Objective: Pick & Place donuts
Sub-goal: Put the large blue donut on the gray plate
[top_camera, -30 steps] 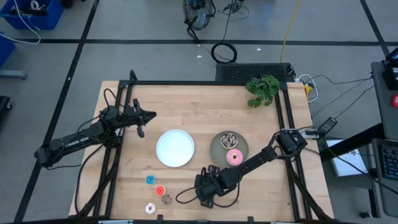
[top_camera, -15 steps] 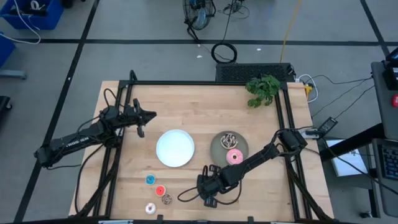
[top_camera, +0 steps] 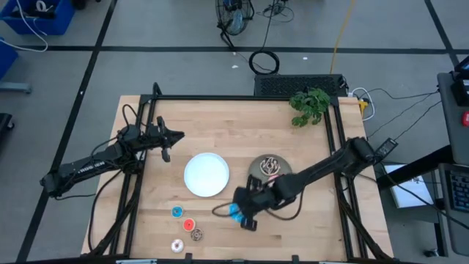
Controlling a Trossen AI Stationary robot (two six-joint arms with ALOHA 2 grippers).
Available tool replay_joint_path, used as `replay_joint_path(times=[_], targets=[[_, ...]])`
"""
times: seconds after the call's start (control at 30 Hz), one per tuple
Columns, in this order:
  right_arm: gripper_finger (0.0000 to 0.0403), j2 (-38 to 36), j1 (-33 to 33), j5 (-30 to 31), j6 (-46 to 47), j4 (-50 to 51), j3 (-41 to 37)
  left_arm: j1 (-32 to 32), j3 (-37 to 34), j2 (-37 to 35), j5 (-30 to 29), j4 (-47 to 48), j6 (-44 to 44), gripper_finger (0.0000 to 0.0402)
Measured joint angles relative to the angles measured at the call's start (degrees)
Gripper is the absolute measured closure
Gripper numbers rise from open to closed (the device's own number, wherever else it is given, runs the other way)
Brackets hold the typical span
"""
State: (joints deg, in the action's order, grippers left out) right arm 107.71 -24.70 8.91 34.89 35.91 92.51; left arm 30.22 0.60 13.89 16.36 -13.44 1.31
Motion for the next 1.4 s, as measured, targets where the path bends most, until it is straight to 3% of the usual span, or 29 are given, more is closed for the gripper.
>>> replay_joint_path(times=[0.23,0.57,1.0,1.4], targets=[[0.0388,-6.6,4.0,1.7,0.2,11.6,0.0,0.0,0.0,0.0,0.0,0.6,-0.5,0.0364],[0.0389,-6.0,12.0,1.7,-1.3,17.5,-0.4,0.0,0.0,0.0,0.0,1.3,-1.5,0.0364],[0.0389,-6.2,17.6,-1.7,-4.3,7.6,-15.9,0.0,0.0,0.0,0.0,1.7,-0.1,0.0364],[0.0389,-6.3,17.6,-1.9,-5.7,2.8,-17.0,0.0,0.0,0.0,-1.5,1.7,0.3,0.0364]])
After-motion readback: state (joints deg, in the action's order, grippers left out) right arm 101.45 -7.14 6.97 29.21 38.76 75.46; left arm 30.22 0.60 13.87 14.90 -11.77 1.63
